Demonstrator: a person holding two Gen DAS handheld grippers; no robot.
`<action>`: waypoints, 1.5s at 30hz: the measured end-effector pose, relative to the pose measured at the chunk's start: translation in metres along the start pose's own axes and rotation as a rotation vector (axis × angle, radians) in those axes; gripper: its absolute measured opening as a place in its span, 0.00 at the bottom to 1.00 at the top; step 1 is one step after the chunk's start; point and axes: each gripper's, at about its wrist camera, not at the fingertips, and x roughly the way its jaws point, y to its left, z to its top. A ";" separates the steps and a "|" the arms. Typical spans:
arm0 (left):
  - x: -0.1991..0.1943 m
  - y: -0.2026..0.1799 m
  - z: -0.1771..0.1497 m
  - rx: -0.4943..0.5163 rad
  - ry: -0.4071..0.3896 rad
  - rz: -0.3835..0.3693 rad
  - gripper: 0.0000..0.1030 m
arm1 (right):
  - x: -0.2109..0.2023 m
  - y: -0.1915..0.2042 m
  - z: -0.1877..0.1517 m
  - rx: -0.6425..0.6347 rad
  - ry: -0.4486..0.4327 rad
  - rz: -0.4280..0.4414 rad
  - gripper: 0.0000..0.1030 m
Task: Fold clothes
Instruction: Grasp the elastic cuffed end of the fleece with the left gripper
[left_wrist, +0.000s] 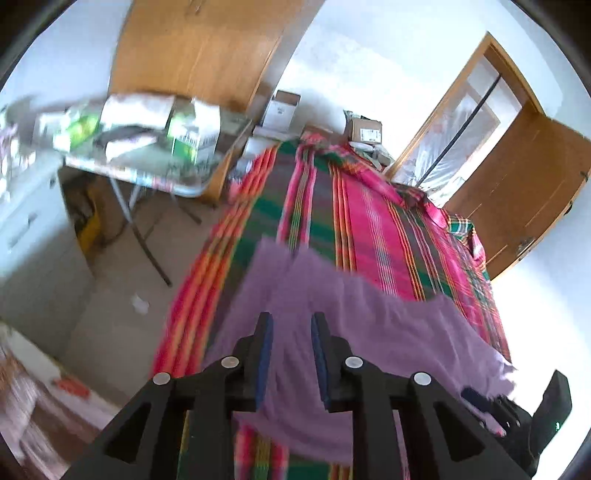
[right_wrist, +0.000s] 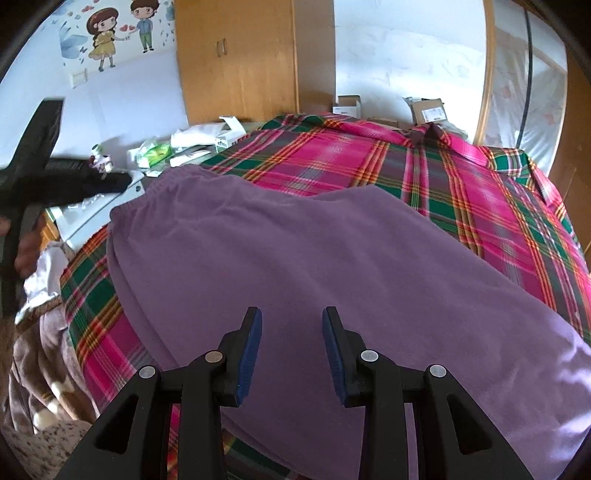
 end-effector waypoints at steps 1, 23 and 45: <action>0.007 -0.004 0.012 0.028 0.008 -0.017 0.25 | 0.002 0.001 0.002 0.001 0.001 0.002 0.34; 0.089 0.008 0.053 -0.063 0.276 -0.162 0.33 | 0.018 0.004 0.010 0.023 0.030 -0.023 0.34; 0.088 0.017 0.054 -0.056 0.167 -0.048 0.04 | 0.028 0.012 0.013 0.027 0.050 -0.031 0.34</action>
